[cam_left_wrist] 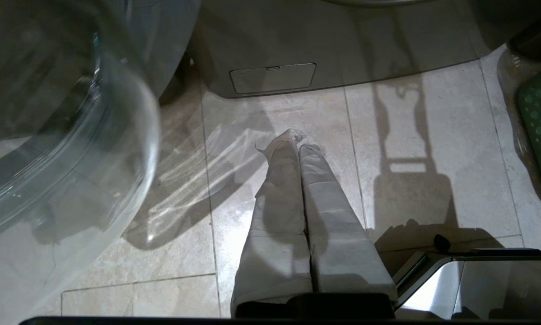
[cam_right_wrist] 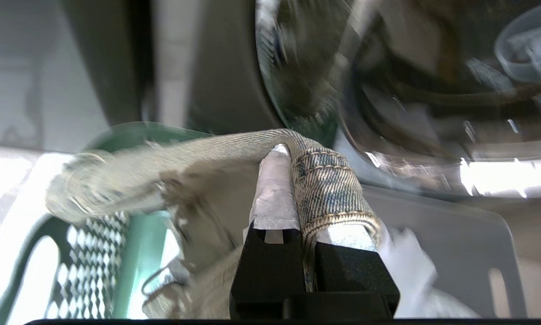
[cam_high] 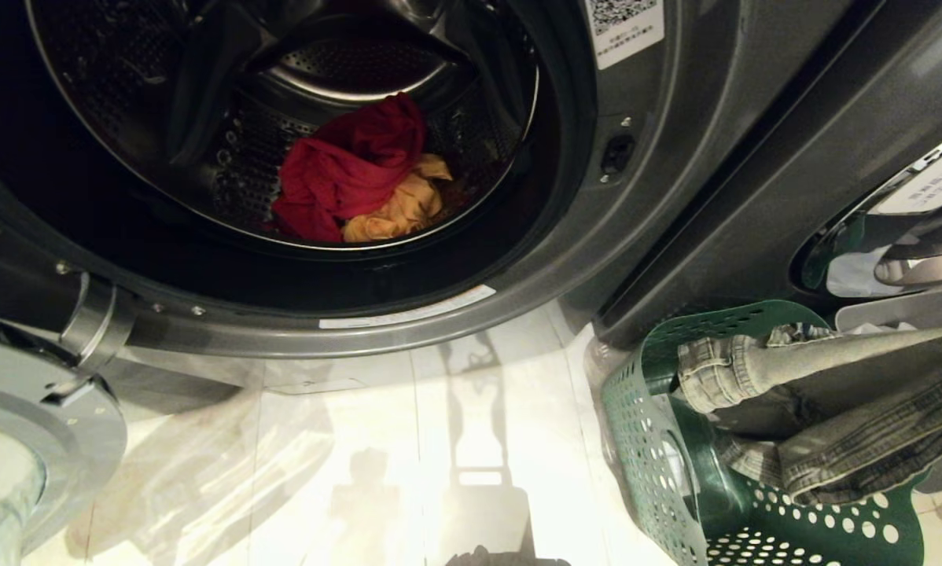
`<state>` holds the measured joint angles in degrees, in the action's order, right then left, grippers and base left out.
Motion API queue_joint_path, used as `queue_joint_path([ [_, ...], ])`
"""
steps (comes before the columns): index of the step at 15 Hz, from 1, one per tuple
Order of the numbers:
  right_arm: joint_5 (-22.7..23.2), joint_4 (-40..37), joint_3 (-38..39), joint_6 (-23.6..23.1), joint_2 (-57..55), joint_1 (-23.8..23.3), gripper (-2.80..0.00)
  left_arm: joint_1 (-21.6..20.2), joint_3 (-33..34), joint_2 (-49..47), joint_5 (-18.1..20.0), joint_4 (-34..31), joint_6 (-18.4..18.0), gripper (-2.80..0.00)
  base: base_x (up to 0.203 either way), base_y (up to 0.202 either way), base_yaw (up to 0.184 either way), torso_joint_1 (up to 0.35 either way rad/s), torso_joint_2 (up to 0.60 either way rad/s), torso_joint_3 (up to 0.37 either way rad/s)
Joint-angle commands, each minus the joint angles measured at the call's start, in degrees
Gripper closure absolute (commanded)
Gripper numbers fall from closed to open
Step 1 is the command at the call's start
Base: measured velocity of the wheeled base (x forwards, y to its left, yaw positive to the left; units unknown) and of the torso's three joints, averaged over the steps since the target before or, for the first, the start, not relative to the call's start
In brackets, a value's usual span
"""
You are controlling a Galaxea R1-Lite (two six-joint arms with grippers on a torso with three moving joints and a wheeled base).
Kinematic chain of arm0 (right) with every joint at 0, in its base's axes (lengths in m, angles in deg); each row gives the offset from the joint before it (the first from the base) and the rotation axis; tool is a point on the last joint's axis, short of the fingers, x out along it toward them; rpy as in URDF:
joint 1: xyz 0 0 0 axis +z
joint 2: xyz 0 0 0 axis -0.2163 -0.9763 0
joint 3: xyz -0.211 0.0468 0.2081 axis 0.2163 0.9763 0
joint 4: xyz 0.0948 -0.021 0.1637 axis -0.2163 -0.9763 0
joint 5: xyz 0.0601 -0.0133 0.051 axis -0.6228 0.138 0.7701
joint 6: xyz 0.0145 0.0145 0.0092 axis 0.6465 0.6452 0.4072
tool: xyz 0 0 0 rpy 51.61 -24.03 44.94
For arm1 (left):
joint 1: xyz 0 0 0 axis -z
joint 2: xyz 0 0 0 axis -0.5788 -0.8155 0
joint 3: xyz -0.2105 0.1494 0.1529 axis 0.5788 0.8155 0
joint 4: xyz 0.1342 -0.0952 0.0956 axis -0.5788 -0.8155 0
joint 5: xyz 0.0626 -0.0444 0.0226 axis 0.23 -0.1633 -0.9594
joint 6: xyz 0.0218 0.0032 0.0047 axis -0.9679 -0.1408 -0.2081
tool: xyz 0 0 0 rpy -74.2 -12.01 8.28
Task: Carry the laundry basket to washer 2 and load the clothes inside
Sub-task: Place the clothes into the washing machine
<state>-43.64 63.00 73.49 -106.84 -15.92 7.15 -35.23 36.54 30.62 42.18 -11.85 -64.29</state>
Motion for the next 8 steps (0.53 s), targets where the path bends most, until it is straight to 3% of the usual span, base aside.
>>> queue_joint_path([
  [1,0.25,0.28,0.21,-0.23,-0.02,0.07,0.0,0.04,0.01,0.02,0.01,-0.03,0.0,0.0,0.002,-0.007,0.104,0.005,0.0,0.002],
  [8,0.51,0.37,0.36,-0.49,0.07,0.24,0.0,-0.05,0.01,0.02,-0.05,-0.03,0.0,0.0,0.0,-0.009,0.171,0.002,0.0,0.003],
])
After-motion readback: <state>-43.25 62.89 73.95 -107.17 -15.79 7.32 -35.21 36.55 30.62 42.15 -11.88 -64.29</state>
